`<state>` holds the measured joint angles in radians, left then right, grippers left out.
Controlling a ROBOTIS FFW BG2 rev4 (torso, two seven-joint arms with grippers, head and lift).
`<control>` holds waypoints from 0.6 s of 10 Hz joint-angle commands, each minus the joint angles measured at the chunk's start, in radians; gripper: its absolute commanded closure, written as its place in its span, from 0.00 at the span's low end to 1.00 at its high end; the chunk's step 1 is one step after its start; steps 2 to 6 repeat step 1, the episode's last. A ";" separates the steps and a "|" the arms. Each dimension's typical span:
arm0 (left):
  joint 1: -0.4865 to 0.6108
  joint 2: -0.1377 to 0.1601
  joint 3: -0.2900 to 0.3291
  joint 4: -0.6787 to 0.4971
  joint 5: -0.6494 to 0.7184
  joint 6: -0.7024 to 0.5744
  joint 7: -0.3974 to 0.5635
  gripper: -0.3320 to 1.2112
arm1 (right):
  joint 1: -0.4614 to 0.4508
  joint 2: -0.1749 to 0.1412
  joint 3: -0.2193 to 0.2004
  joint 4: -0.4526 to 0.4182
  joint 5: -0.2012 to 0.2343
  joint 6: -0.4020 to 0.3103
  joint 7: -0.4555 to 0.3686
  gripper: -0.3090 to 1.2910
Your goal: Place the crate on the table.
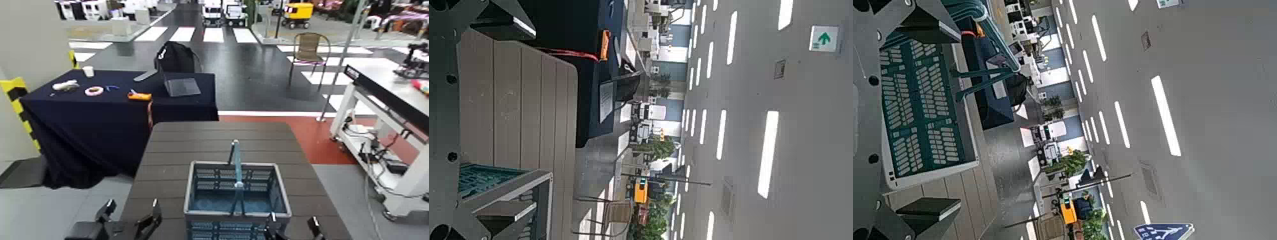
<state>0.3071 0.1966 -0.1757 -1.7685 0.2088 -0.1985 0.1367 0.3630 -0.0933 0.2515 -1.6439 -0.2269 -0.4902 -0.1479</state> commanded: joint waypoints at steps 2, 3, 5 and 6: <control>0.006 0.000 -0.002 -0.005 -0.029 -0.021 0.004 0.28 | 0.001 0.001 -0.008 -0.010 0.014 0.016 0.001 0.28; 0.006 0.000 -0.002 -0.005 -0.029 -0.021 0.004 0.28 | 0.001 0.001 -0.008 -0.010 0.014 0.016 0.001 0.28; 0.006 0.000 -0.002 -0.005 -0.029 -0.021 0.004 0.28 | 0.001 0.001 -0.008 -0.010 0.014 0.016 0.001 0.28; 0.006 0.000 -0.002 -0.005 -0.029 -0.021 0.004 0.28 | 0.001 0.001 -0.008 -0.010 0.014 0.016 0.001 0.28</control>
